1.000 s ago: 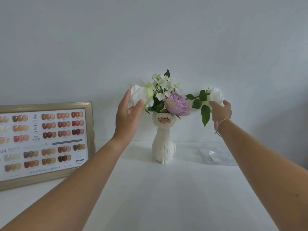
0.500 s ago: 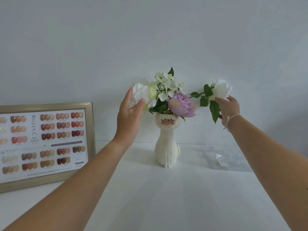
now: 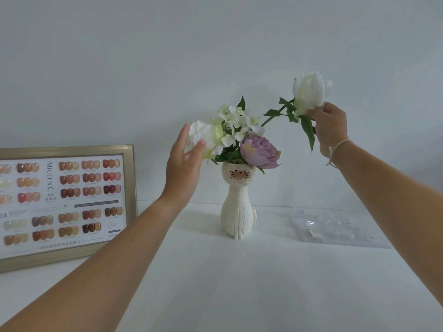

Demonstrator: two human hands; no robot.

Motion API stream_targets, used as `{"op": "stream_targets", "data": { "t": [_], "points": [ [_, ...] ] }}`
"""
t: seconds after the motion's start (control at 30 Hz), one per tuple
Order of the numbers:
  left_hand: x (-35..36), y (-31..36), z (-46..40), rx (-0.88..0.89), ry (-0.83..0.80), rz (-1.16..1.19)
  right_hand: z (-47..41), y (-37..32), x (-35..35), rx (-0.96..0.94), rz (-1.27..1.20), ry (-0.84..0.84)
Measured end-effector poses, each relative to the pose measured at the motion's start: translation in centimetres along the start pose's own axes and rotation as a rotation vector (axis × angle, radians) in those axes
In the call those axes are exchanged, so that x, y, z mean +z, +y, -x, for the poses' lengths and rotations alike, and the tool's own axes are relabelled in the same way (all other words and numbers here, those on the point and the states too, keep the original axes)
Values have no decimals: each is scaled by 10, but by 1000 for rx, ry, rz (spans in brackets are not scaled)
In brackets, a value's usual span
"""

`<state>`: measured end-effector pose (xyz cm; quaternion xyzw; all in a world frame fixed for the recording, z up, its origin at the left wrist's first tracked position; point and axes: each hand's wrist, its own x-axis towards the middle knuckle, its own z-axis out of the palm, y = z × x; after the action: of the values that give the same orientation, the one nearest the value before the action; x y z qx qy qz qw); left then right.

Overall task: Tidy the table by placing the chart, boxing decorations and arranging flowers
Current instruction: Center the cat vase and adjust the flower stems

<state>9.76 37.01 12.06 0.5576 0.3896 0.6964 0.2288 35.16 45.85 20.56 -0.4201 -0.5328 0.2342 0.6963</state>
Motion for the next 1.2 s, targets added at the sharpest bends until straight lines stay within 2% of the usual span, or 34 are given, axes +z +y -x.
{"op": "stream_targets", "data": {
  "t": [0.3,0.67,1.03,1.2],
  "points": [
    [-6,8,5,-14,-34,-7,4,-30,-9,-175,148,-35],
    [-2,6,3,-86,-58,-38,23,-25,10,-364,455,-229],
    [-2,1,4,-85,-60,-46,49,30,17,-247,484,-368],
    [-3,2,3,-84,-68,-51,52,31,19,-247,415,-306]
  ]
}}
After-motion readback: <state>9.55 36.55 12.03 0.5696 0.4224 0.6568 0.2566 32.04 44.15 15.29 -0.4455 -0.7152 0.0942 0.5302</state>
